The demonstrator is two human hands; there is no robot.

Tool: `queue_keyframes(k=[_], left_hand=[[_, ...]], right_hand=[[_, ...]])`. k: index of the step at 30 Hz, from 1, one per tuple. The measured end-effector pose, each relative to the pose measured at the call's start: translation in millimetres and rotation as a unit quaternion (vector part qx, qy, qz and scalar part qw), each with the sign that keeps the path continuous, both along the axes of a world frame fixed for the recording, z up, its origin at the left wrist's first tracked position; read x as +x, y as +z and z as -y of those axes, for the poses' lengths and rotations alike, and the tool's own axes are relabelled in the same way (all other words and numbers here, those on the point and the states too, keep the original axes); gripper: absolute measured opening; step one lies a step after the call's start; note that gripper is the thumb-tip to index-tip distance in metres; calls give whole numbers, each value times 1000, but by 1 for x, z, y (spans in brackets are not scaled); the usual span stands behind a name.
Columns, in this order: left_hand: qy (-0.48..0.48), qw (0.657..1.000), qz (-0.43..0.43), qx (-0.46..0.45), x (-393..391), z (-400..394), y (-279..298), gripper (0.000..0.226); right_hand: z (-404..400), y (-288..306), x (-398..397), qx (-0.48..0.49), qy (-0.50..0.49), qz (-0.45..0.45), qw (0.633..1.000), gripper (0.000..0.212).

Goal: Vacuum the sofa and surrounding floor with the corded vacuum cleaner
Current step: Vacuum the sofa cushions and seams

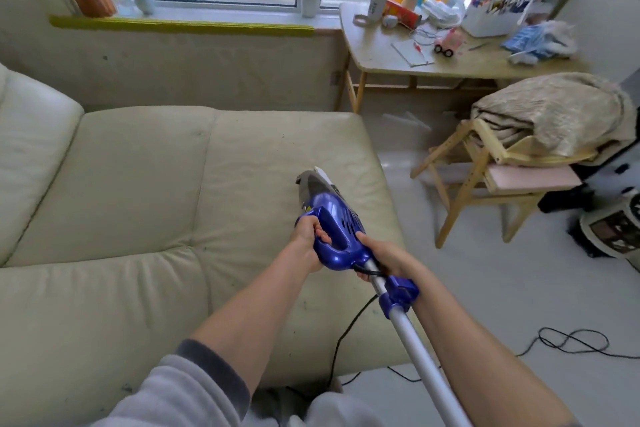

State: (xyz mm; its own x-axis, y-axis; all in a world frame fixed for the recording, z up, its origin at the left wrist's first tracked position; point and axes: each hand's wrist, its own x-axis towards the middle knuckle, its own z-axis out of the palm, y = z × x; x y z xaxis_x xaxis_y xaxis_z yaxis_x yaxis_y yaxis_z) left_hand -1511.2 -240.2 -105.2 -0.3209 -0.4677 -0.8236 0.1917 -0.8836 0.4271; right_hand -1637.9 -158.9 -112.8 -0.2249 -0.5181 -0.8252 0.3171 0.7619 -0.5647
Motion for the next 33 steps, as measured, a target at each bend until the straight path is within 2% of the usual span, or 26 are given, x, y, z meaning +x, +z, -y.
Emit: queue_keyframes(k=[4,10,15,25,33], left_hand=[[-25,1000,5,-7,-10,-6,0,27],[9,1000,14,-16,16,6,6,18],[86,996,17,-17,66,28,3,28],[221,975,13,-17,162,51,-5,28],[238,971,24,-16,183,63,-3,27]], right_hand=[[-11,-3,-8,3,-20,-3,1000,39],[13,3,13,-2,-7,14,1000,31],[49,4,55,-2,52,20,998,30],[110,5,142,1,186,39,982,31],[127,2,163,-5,211,34,977,29]])
